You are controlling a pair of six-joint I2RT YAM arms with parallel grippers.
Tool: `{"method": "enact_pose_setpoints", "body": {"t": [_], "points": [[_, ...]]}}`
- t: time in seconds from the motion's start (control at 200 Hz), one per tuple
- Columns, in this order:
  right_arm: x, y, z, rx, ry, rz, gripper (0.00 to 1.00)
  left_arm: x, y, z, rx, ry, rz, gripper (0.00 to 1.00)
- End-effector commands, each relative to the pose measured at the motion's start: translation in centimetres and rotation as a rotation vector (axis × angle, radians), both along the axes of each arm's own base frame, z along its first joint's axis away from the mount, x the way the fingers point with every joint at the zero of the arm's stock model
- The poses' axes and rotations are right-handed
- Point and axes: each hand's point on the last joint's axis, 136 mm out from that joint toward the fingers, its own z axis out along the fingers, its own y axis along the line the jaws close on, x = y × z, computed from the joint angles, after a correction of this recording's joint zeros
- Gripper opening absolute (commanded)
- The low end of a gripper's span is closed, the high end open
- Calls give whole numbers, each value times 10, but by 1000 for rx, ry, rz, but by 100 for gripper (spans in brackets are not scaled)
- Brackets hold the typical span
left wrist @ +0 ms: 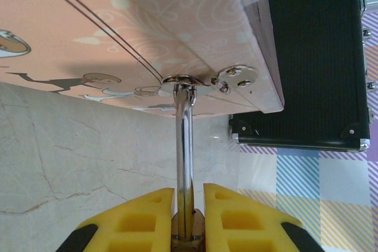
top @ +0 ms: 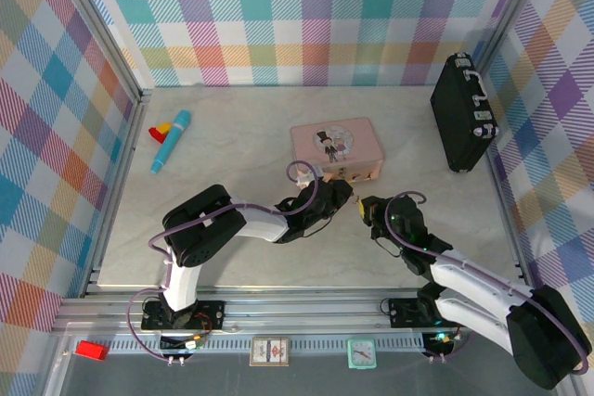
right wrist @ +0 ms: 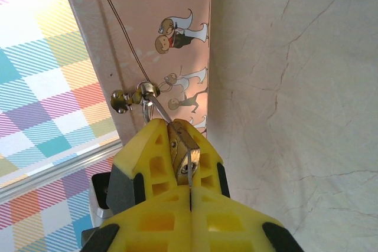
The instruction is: Unlock a padlock with a key
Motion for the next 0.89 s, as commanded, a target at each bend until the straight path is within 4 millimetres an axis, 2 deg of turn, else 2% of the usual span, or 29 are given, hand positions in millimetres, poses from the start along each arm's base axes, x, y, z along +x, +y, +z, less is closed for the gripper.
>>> {"method": "enact_pose_setpoints", "body": {"t": [0.0,0.12,0.335,0.365,0.61,0.65,0.89], "points": [[2,2,12,-26,-83,72,0,-2,-15,51,-141,-89,-36,1],[5,1,17,-67,-150,136,0,0,-11,53,-176,-88,-21,1],[1,15,19,-57,-247,242,0,2,-13,55,-208,-83,-30,1],[1,17,25,-43,-279,246,0,2,-14,55,-212,-80,-32,1],[-9,17,27,-62,-315,287,0,4,-11,57,-214,-82,-33,1],[-12,18,23,-79,-305,307,0,4,-12,58,-220,-82,-42,1],[-25,24,25,-137,-363,438,0,7,-10,60,-254,-68,-95,1]]}}
